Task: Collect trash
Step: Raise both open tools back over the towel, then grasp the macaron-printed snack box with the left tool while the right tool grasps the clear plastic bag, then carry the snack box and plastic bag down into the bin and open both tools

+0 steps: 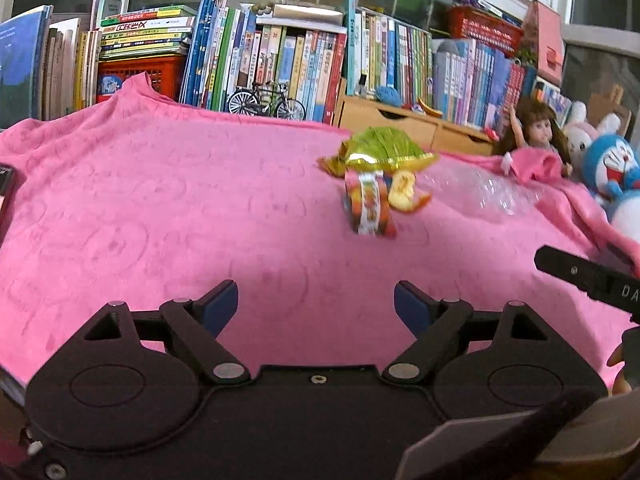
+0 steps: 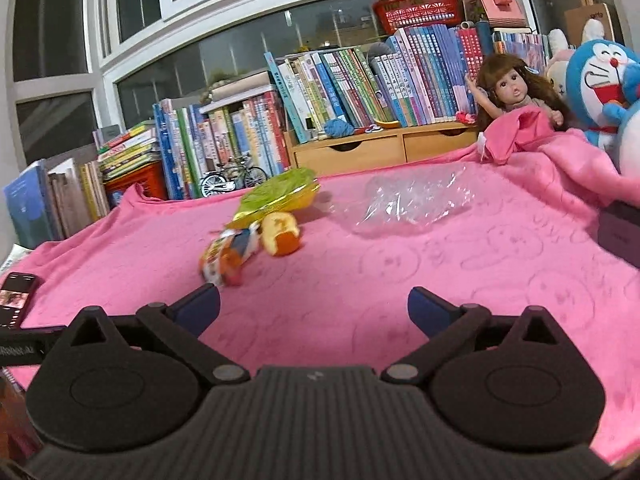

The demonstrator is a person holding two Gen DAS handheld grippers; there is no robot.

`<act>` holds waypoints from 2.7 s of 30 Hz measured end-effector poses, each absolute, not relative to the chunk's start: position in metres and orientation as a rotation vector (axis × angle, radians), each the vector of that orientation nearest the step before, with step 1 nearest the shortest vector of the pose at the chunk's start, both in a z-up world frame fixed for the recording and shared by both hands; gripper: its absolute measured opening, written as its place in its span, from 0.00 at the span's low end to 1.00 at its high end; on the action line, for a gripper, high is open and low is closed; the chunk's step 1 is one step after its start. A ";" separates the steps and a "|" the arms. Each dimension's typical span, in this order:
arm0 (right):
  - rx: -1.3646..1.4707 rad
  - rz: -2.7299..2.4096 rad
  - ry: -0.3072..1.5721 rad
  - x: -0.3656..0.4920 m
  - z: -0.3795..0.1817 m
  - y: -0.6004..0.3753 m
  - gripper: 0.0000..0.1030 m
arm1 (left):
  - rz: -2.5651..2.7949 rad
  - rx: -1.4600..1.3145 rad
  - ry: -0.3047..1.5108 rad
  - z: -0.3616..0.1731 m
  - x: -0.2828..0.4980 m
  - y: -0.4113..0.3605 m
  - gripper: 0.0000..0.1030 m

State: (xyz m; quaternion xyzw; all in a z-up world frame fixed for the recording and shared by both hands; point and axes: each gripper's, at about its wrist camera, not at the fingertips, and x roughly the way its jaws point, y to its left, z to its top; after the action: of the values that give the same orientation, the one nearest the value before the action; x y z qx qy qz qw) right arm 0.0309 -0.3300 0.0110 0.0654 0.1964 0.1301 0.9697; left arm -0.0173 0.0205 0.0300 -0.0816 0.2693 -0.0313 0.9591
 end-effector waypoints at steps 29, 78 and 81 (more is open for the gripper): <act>0.107 -0.019 0.518 0.230 0.009 -0.329 1.00 | -0.126 -0.182 0.581 0.002 0.139 -0.035 0.67; 0.052 0.460 0.450 -0.032 0.004 -0.288 0.67 | -0.110 -0.243 0.515 0.016 -0.081 0.026 0.37; 0.035 0.475 0.456 -0.046 -0.001 -0.285 0.67 | -0.107 -0.248 0.531 0.012 -0.091 0.028 0.37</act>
State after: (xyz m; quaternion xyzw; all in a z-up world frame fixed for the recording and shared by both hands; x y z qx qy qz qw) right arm -0.0462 -0.2852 -0.0006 0.0174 0.2237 0.2334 0.9461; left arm -0.0914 0.0281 0.0118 -0.1224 0.2616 -0.0525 0.9559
